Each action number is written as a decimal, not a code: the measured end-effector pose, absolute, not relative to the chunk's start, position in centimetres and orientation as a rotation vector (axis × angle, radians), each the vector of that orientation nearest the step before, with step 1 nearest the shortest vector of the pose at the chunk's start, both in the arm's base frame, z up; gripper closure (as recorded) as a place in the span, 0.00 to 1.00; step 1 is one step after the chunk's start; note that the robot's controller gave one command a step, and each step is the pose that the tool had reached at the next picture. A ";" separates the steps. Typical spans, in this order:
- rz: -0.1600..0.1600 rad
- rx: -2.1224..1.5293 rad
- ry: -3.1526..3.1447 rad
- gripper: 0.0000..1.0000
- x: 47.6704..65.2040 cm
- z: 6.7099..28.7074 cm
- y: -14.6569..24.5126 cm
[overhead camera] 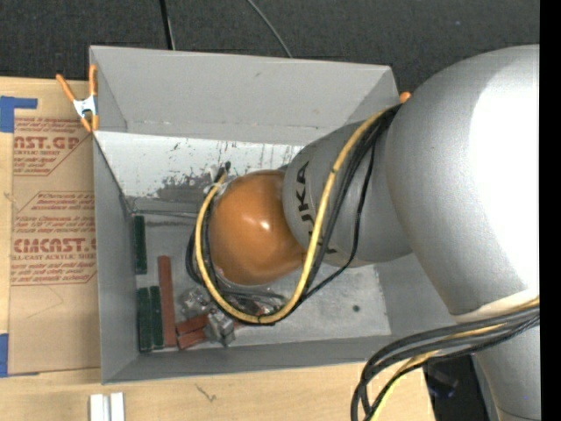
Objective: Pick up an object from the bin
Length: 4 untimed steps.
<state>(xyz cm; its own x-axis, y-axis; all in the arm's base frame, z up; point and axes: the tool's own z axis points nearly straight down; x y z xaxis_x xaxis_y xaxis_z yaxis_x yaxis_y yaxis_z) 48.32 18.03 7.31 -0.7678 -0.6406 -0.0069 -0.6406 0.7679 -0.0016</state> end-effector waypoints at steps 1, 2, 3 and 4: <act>0.002 -1.068 2.947 1.00 48.3 7.4 18.0; 0.005 -0.750 3.050 1.00 51.8 7.0 16.8; 0.005 -0.750 3.050 1.00 51.8 7.0 16.8; 0.002 -0.730 3.051 1.00 54.1 21.7 17.8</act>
Offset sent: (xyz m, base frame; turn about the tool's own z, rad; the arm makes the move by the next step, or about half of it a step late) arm 0.0347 -0.0147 -0.0031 0.2139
